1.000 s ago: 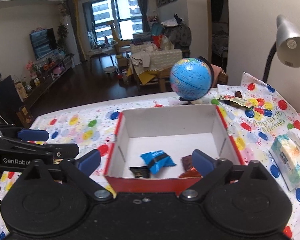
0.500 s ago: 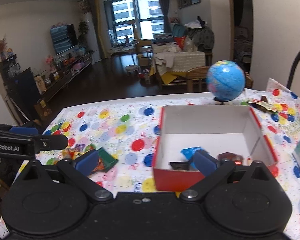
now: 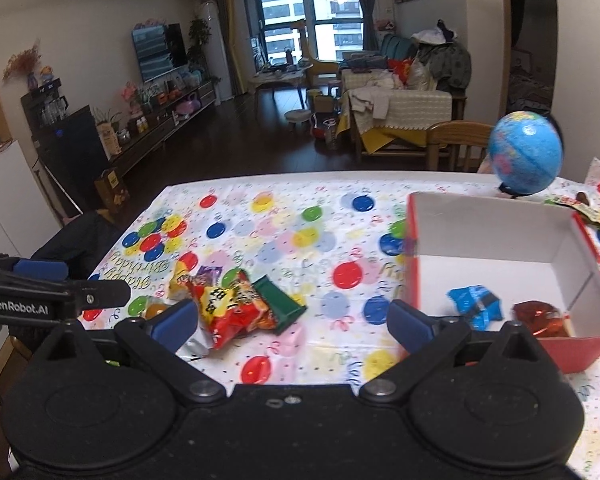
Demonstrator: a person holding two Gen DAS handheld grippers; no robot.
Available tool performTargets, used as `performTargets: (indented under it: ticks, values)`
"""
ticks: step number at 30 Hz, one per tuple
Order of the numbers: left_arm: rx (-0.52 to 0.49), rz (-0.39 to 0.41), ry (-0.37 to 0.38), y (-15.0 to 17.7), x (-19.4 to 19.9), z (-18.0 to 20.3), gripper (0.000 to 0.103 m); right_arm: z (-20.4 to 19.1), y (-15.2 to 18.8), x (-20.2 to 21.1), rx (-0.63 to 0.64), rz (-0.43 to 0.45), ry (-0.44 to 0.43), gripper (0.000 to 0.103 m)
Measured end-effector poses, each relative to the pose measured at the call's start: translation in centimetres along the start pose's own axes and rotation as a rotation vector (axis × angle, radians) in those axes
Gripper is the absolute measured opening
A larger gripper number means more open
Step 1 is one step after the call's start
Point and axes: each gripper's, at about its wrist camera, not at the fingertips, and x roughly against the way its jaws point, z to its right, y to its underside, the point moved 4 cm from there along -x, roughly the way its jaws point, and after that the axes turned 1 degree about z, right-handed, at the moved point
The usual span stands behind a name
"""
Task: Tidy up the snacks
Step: 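Move both tools back toward the chip bags and silver packet on the table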
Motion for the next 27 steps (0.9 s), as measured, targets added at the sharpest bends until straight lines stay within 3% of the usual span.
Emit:
performTargets:
  ticks: [9,14,20,27]
  values:
    - [-0.009,-0.08,0.003,1.7,-4.0,-3.4,0.103,-2.7,0.5,-4.3,0.025,-0.066,-0.003,0.099]
    - [-0.021,-0.125,0.03,2.3,-6.5,-5.1,0.103,-3.2,0.1,-7.0,0.025,-0.068,0.063,0.099]
    - [-0.128,-0.173,0.063,3.3,-9.2,-4.5,0.103,-3.4,0.2,-10.7,0.005,-0.117,0.11,0.098]
    - [-0.126,-0.234,0.067,3.7,-11.9,-4.9,0.103,-4.8,-0.3,-14.2,0.013,-0.139,0.121,0.098]
